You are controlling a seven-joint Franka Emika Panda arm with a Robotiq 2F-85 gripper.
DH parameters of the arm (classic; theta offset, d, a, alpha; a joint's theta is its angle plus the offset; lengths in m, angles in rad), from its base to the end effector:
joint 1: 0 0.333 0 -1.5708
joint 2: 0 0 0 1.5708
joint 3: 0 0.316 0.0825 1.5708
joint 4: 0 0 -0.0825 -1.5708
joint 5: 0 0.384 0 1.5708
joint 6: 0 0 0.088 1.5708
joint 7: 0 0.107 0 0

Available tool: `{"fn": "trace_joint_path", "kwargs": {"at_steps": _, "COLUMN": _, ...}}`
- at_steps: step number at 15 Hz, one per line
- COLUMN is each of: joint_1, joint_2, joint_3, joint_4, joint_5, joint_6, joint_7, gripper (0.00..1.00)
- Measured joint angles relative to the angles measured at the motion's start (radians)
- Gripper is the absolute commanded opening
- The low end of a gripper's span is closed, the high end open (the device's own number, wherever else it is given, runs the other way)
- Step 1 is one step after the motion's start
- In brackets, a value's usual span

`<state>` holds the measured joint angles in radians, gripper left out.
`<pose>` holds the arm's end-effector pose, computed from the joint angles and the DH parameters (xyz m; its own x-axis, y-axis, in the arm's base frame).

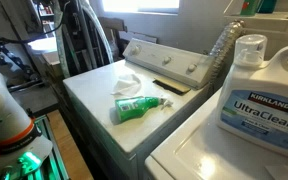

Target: Set the green bottle upright on the table

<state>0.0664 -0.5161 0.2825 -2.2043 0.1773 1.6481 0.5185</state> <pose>0.3601 0.1694 0.5652 0.9721 -0.2248 -0.0673 -0.2256 -0.9742 -0.0050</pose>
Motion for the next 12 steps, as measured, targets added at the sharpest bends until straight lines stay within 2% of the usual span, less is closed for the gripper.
{"fn": "trace_joint_path", "kwargs": {"at_steps": 8, "joint_1": -0.001, "joint_2": 0.002, "joint_3": -0.002, "joint_4": 0.001, "joint_5": -0.001, "joint_6": 0.000, "joint_7": 0.000, "gripper": 1.00}}
{"fn": "trace_joint_path", "kwargs": {"at_steps": 12, "joint_1": -0.070, "joint_2": 0.062, "joint_3": -0.056, "joint_4": -0.004, "joint_5": -0.093, "joint_6": 0.061, "joint_7": 0.002, "gripper": 1.00}}
